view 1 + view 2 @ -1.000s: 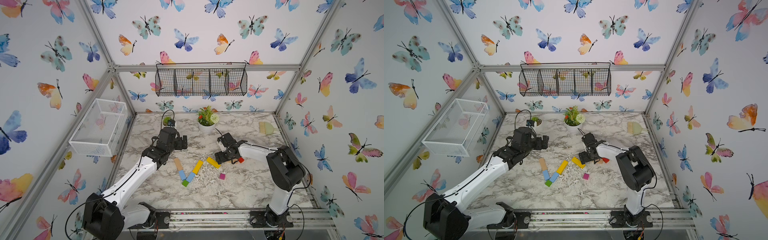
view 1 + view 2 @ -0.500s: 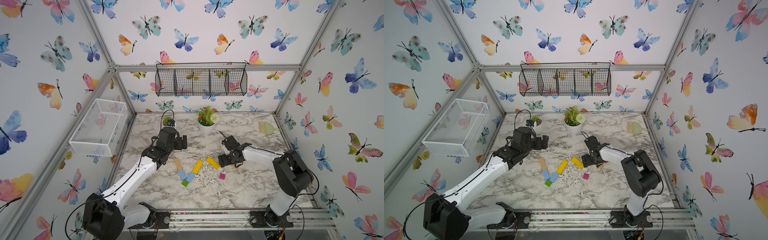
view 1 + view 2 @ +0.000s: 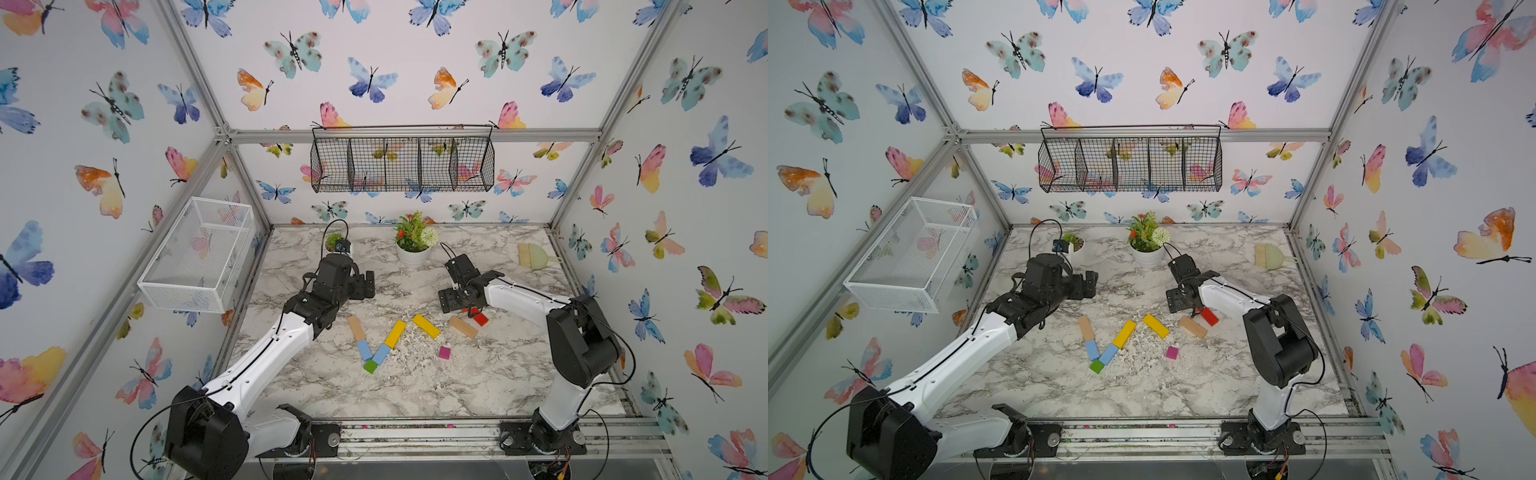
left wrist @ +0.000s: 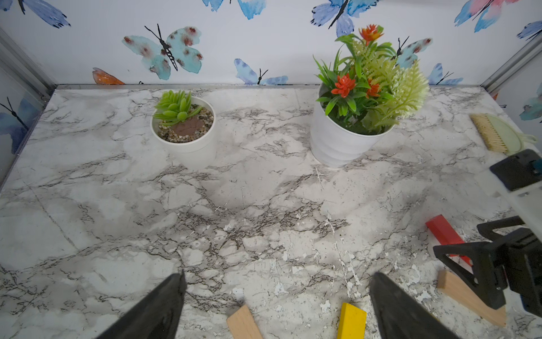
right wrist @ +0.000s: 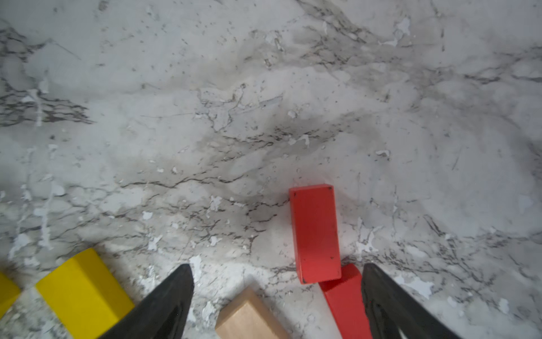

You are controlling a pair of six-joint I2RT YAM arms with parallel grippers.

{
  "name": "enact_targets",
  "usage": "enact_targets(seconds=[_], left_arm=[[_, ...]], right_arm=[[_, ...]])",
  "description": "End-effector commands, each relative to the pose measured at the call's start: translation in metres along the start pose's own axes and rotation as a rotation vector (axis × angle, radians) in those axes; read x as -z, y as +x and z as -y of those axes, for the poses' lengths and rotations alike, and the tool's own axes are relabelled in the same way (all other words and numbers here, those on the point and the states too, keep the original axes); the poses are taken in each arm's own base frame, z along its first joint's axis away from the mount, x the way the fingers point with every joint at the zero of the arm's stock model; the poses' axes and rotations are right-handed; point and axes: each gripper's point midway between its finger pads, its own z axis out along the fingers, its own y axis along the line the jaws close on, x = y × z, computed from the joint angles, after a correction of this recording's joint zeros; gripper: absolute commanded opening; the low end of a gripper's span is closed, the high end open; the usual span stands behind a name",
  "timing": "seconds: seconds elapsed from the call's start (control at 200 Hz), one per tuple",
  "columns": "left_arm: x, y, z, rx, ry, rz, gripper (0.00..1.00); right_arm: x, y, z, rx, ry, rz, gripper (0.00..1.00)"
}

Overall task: Assemble the letter v with building blocks
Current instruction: Pick up the building block from the center of the board.

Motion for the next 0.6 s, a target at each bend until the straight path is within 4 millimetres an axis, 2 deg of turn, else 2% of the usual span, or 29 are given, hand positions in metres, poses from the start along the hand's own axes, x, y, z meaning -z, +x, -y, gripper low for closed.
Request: enact_targets(seconds=[0.0, 0.29, 0.596], left_arm=[[0.004, -0.004, 0.001, 0.009, 0.016, 0.019, 0.99], [0.003, -0.003, 0.001, 0.008, 0.017, 0.017, 0.98], [0.003, -0.002, 0.0, 0.007, 0.015, 0.016, 0.98]], right_arm=[[-0.009, 0.001, 0.018, 0.001, 0.073, -0.03, 0.91], [-0.029, 0.003, 0.029, -0.067, -0.02, -0.052, 0.87], [-0.041, 0.007, 0.019, -0.059, -0.068, -0.075, 0.77]])
